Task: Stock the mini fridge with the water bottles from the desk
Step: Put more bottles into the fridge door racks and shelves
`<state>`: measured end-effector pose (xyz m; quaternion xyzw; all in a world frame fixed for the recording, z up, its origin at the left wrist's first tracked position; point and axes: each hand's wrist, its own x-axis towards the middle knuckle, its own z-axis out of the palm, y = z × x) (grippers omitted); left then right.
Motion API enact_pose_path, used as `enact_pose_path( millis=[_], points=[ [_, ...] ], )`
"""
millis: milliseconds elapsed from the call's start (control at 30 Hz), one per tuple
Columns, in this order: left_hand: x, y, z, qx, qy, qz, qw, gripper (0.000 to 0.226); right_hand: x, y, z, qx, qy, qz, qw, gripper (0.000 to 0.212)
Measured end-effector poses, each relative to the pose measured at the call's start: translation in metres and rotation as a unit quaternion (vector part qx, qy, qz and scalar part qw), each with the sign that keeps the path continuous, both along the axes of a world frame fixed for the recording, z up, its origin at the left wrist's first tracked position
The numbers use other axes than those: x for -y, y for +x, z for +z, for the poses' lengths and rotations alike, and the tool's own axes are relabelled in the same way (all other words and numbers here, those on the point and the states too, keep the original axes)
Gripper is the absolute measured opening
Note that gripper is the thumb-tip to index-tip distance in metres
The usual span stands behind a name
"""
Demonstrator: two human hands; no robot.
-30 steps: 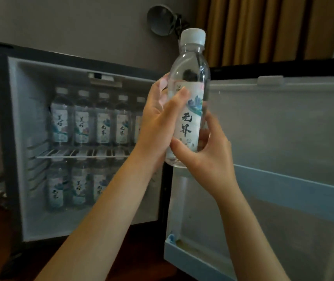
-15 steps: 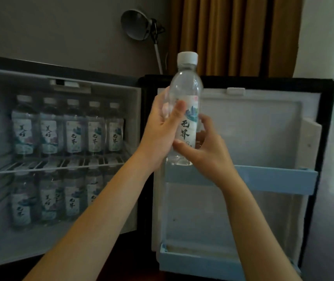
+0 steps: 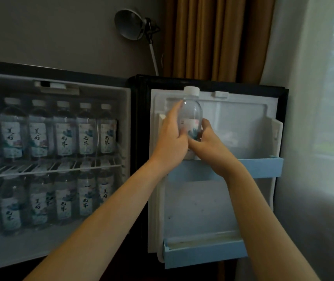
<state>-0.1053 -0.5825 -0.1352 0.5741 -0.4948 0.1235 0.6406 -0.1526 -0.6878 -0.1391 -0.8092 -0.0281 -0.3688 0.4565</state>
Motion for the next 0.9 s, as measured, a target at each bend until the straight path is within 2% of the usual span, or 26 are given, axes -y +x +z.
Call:
enact_pose_path(
  millis=[267, 400, 533, 600, 767, 900],
  points=[
    [0.000, 0.002, -0.005, -0.026, -0.040, -0.013, 0.999, 0.055, -0.006, 0.000, 0.000, 0.001, 0.000, -0.029, 1.000, 0.045],
    [-0.003, 0.002, -0.007, -0.048, -0.052, -0.049, 0.996, 0.055, -0.009, -0.001, -0.001, 0.019, 0.011, -0.008, 1.000, 0.048],
    [-0.010, 0.001, -0.015, -0.037, -0.052, -0.070, 0.996, 0.056, -0.007, 0.002, -0.002, 0.017, 0.021, -0.009, 1.000, 0.072],
    [-0.015, 0.001, -0.017, -0.036, -0.055, -0.079, 0.995, 0.057, -0.008, 0.002, -0.003, 0.019, 0.025, -0.018, 0.999, 0.076],
    [-0.032, 0.002, -0.025, -0.053, -0.060, -0.075, 0.994, 0.054, -0.015, 0.001, -0.007, 0.054, 0.017, -0.025, 0.998, 0.052],
    [-0.049, 0.007, -0.029, -0.071, -0.063, -0.063, 0.993, 0.046, -0.021, 0.008, -0.012, 0.154, 0.068, -0.097, 0.981, 0.038]
  ],
)
